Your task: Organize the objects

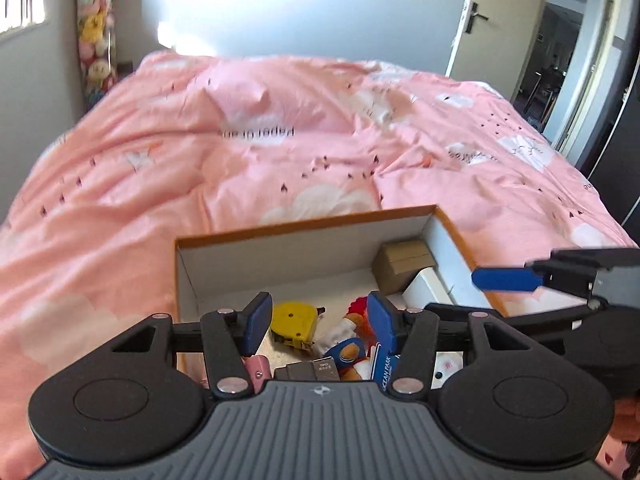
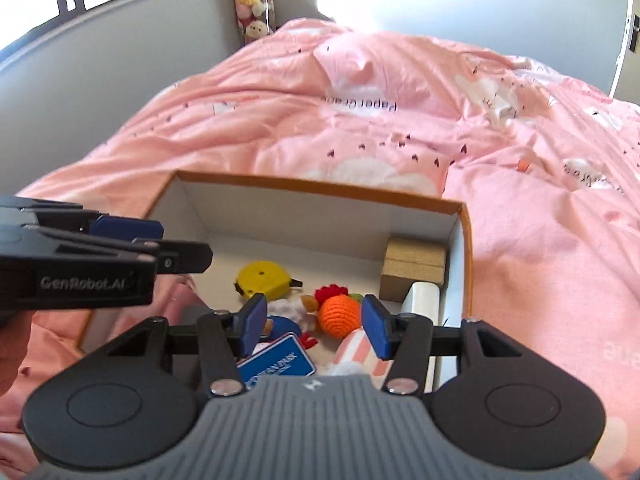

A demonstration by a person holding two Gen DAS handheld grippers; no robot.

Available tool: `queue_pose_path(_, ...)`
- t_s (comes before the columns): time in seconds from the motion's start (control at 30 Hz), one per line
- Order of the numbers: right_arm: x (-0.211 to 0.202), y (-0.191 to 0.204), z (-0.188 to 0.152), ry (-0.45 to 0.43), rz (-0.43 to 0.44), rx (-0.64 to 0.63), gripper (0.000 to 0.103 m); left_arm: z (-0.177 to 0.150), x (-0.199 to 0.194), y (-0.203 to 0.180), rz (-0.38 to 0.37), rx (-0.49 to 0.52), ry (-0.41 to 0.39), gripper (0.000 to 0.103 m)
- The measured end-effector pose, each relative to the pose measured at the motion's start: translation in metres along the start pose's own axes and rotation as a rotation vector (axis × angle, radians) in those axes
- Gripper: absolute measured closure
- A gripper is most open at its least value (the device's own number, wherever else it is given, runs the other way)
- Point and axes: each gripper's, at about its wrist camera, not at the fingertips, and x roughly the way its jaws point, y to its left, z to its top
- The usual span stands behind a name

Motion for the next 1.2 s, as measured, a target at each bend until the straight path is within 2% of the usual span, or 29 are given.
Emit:
queue_pose_path(0.13,-0.036,0.017,-0.006,-0.091,-0.056,-0.027,0.040,-0.007,-0.031,-0.004,0.021,0.000,-0.062,0.033)
queue_pose_path(0.23,-0.046,0.021,-0.016,-0.124,-0.087,0.027,0.040,-0.023,-0.041,0.000,0.050,-0.030,-0.082,0.028)
queue_pose_path(0.3,-0.050,0.021,-0.025,-0.137,-0.096,0.079,0.040,-0.034,-0.042,0.004,0.067,-0.047,-0.092,0.028)
queue_pose_path(0.4,-0.052,0.022,-0.033,-0.157,-0.116,0.145,0.040,-0.046,-0.035,0.002,0.109,0.003,-0.095,0.028)
queue_pose_path(0.47,-0.048,0.026,-0.036,-0.152,-0.160,0.137,0.040,-0.056,-0.030,0.001,0.157,0.041,-0.087,0.027)
queue_pose_path(0.5,-0.045,0.027,-0.039,-0.144,-0.187,0.153,0.040,-0.063,-0.028,0.002,0.157,0.040,-0.082,0.026)
queue_pose_path(0.6,-0.040,0.030,-0.060,-0.143,-0.185,0.190,0.040,-0.081,-0.019,0.005,0.122,-0.014,-0.041,0.026)
queue_pose_path(0.7,-0.033,0.035,-0.082,-0.127,-0.219,0.204,0.040,-0.091,-0.017,0.001,0.136,-0.036,-0.031,0.024)
queue_pose_path(0.83,-0.032,0.043,-0.092,-0.098,-0.215,0.176,0.039,-0.093,-0.020,-0.005,0.158,0.007,-0.026,0.021)
queue_pose_path(1.0,-0.031,0.045,-0.097,-0.092,-0.190,0.165,0.032,-0.102,-0.017,-0.001,0.200,-0.011,0.006,0.018)
queue_pose_path(1.2,-0.032,0.045,-0.105,-0.084,-0.212,0.177,0.032,-0.109,-0.013,0.000,0.192,-0.033,0.046,0.018)
